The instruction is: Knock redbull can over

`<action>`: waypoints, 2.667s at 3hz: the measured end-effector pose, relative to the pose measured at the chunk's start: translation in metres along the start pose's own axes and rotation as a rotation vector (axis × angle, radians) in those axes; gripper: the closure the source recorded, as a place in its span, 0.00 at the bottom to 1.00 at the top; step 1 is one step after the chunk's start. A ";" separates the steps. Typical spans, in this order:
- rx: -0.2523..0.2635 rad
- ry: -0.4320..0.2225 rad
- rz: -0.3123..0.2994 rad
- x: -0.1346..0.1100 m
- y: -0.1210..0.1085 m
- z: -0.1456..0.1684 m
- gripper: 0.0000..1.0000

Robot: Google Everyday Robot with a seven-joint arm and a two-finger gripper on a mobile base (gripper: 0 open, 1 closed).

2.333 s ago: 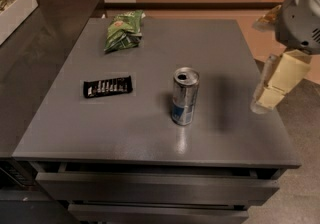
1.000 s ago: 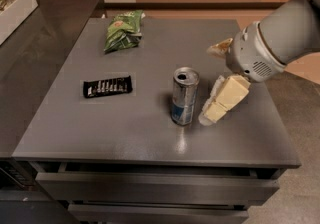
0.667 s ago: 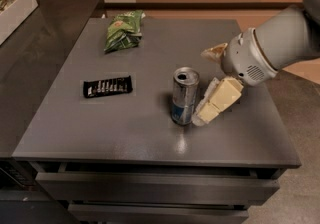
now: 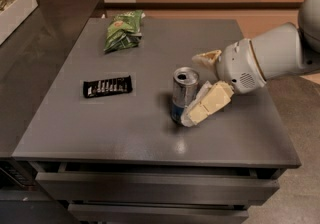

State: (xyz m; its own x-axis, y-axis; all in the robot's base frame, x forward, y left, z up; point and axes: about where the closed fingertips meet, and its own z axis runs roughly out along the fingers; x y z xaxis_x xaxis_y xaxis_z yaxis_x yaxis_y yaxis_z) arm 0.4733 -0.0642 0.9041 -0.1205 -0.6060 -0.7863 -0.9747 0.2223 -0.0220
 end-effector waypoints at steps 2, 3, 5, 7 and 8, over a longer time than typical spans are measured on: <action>-0.016 -0.081 0.022 -0.005 0.006 0.006 0.41; -0.001 -0.071 0.031 -0.010 0.004 0.000 0.65; 0.041 0.110 0.036 -0.023 -0.009 -0.025 1.00; 0.065 0.472 -0.046 -0.015 -0.019 -0.036 1.00; 0.076 0.643 -0.087 -0.001 -0.023 -0.033 1.00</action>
Offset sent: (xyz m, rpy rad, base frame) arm -0.0041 0.0069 -0.0003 0.1255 0.0144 -0.0088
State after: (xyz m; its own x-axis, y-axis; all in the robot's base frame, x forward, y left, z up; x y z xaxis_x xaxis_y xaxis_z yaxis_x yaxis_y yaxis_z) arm 0.4899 -0.0942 0.9261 -0.1531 -0.9550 -0.2539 -0.9727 0.1909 -0.1316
